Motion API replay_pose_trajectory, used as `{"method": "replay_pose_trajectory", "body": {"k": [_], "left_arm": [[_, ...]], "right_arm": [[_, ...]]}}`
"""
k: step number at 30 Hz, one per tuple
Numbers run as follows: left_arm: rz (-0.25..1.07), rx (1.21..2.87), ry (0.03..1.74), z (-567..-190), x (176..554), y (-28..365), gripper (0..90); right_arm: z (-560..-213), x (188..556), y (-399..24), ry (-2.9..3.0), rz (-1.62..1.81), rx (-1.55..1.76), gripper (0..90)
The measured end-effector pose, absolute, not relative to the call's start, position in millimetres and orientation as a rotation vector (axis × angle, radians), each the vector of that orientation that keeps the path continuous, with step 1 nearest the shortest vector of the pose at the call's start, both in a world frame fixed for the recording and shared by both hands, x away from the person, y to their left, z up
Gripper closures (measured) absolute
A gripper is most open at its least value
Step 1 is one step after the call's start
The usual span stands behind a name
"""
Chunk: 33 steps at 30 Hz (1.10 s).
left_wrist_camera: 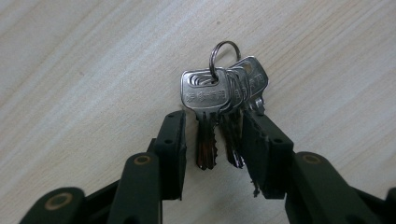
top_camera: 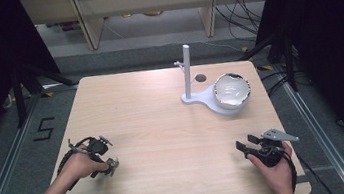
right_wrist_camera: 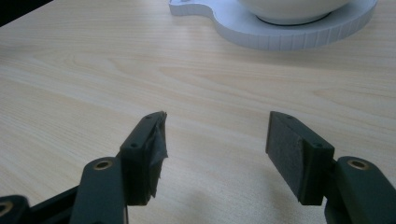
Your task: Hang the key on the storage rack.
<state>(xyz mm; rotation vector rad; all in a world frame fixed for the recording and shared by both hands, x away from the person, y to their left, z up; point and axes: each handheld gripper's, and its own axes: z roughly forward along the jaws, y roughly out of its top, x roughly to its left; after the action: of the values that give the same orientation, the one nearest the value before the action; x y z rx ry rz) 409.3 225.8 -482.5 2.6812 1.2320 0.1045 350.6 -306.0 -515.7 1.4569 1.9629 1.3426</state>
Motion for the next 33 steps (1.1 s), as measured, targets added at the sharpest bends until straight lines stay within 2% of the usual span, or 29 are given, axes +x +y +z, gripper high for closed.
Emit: {"method": "replay_pose_trajectory", "body": {"k": [4, 6, 11, 16, 19, 22, 33], "left_arm": [[0.075, 2.679, 1.269, -483, 412, 223, 64.1], [0.073, 2.737, 1.214, -481, 416, 225, 67.4], [0.063, 2.767, 1.197, -481, 417, 224, 79.2], [0.070, 2.767, 1.188, -481, 416, 225, 79.1], [0.071, 2.755, 1.196, -482, 417, 227, 71.6], [0.065, 2.773, 1.188, -482, 418, 228, 70.5], [0.035, 2.818, 1.192, -482, 421, 219, 71.6]], "right_arm": [[-516, 350, -306, 1.966, 1.342, 1.471, 38.9], [-516, 350, -306, 1.968, 1.342, 1.472, 38.9], [-516, 352, -309, 1.983, 1.337, 1.435, 38.9], [-516, 351, -306, 1.969, 1.325, 1.480, 38.9], [-516, 352, -306, 1.971, 1.319, 1.470, 38.9], [-516, 351, -306, 1.972, 1.320, 1.482, 38.9], [-516, 354, -309, 2.005, 1.307, 1.442, 38.9]]}}
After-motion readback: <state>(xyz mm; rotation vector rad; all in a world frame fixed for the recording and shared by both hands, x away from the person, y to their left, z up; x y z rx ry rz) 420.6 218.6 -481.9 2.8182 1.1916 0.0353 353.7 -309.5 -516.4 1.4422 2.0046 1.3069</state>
